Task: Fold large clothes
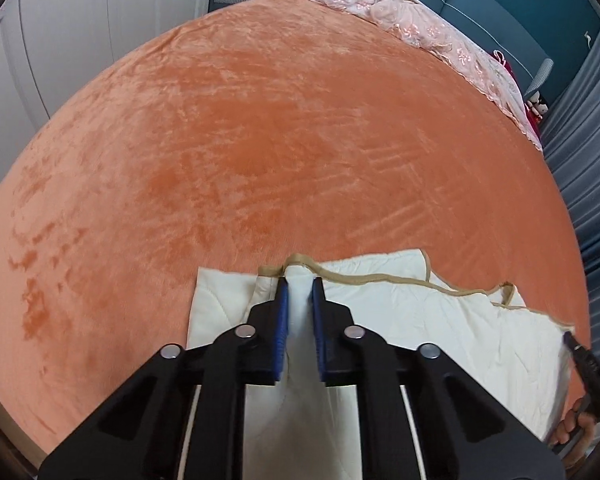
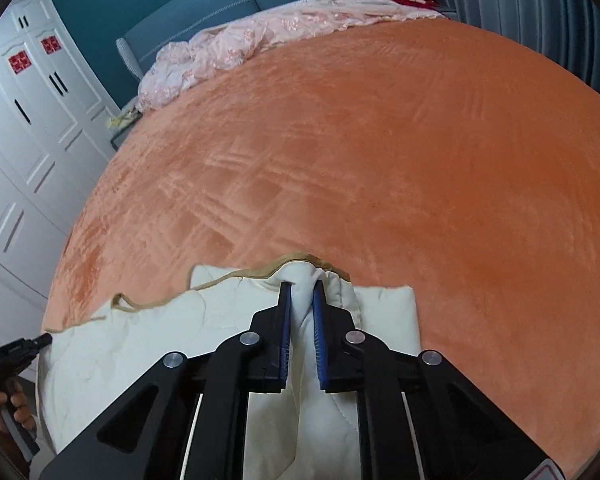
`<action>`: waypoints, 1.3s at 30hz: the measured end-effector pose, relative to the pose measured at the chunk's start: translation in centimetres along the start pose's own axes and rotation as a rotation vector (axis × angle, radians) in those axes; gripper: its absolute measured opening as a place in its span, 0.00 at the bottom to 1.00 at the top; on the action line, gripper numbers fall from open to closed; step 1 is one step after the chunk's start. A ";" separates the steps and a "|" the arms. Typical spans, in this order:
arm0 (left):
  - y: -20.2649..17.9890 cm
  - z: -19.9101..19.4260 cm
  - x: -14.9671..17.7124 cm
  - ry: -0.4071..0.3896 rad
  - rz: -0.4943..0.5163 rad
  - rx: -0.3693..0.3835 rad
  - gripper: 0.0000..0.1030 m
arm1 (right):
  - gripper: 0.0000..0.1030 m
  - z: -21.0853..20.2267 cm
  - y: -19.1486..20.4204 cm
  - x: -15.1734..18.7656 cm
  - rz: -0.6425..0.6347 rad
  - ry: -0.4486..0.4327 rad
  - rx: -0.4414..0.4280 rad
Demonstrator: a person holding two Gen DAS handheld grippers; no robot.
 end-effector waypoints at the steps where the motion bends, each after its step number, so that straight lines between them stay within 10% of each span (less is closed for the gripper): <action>1: -0.2 0.2 -0.2 -0.011 0.014 -0.016 0.08 | 0.08 -0.2 0.1 -0.3 0.003 -0.025 -0.006; 19: -0.9 7.5 2.2 -0.096 0.107 -0.209 0.08 | 0.07 7.3 -3.2 2.6 0.052 0.023 0.092; 27: -0.1 5.7 1.3 -0.101 0.057 -0.171 0.11 | 0.10 7.0 -3.7 1.9 0.075 0.028 0.070; 29: 1.5 2.9 0.4 -0.127 -0.014 -0.149 0.32 | 0.17 5.5 -4.4 0.9 0.126 0.015 0.041; 31: 4.2 -1.8 -0.9 -0.225 -0.102 -0.157 0.76 | 0.42 2.9 -5.2 0.1 0.158 -0.047 0.064; 32: 5.7 -4.1 -1.6 -0.280 -0.140 -0.162 0.79 | 0.43 1.8 -5.5 -0.3 0.167 -0.077 0.082; 34: 8.1 -7.4 -3.1 -0.323 -0.183 -0.195 0.72 | 0.43 -0.5 -5.6 -1.0 0.179 -0.117 0.090; 39: 5.1 -9.8 -4.4 -0.287 -0.107 -0.084 0.10 | 0.24 -3.2 1.2 -1.2 0.027 -0.130 -0.021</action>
Point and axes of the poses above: each gripper's, at about its wrist camera, not at the fingertips, and z roughly the way its jaws point, y to its left, x to its underside, the point moved 4 cm from there along z, roughly the way its jaws point, and after that the axes turned 1 degree about -x, right-handed, at the moved point
